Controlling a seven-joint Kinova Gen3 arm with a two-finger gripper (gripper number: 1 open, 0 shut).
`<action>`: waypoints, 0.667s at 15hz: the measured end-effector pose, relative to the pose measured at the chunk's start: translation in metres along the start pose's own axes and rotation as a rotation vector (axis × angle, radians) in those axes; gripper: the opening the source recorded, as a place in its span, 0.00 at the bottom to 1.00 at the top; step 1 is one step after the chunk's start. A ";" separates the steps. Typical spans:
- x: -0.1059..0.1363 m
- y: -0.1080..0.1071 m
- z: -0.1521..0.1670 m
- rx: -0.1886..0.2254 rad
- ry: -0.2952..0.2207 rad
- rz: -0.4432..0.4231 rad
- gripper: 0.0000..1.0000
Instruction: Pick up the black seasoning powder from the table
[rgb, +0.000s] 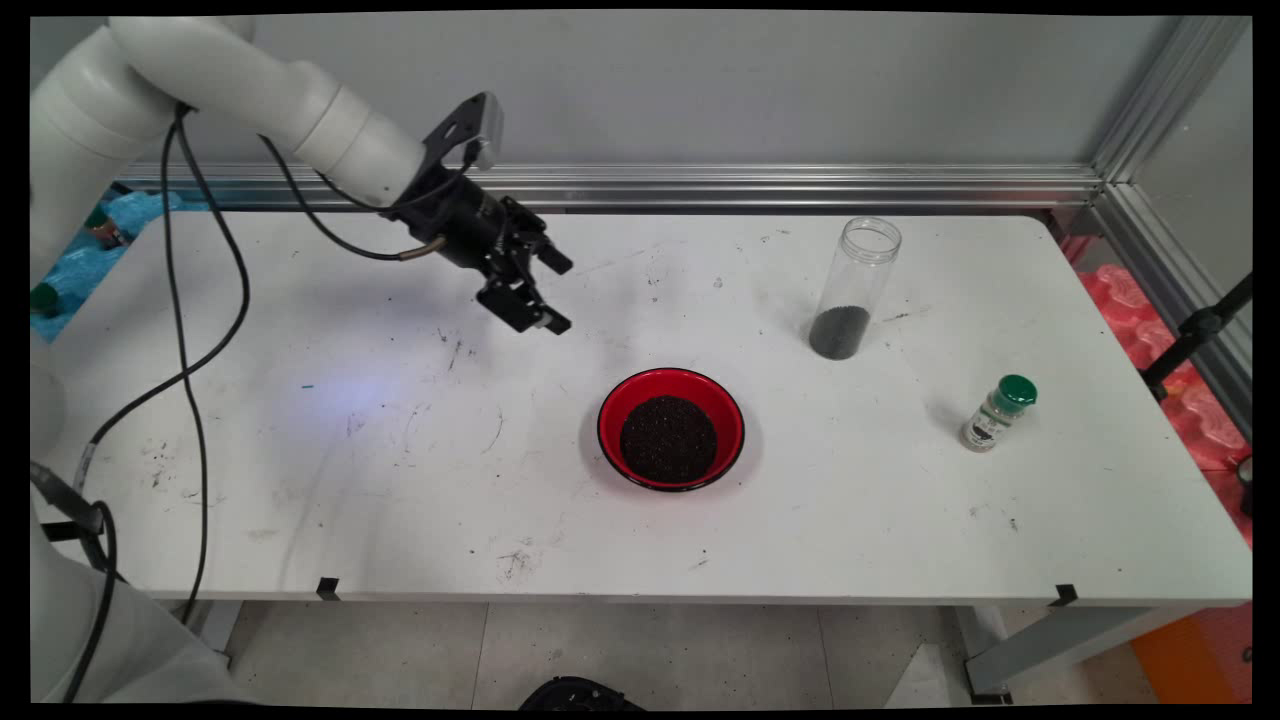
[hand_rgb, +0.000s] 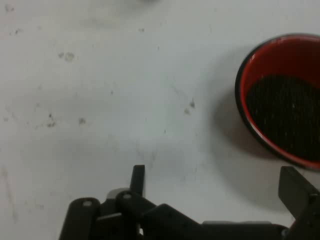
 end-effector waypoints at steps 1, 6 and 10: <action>0.004 0.000 0.004 -0.002 0.007 -0.002 1.00; 0.021 -0.001 0.023 -0.008 0.037 -0.007 1.00; 0.035 -0.002 0.042 -0.012 0.059 -0.010 1.00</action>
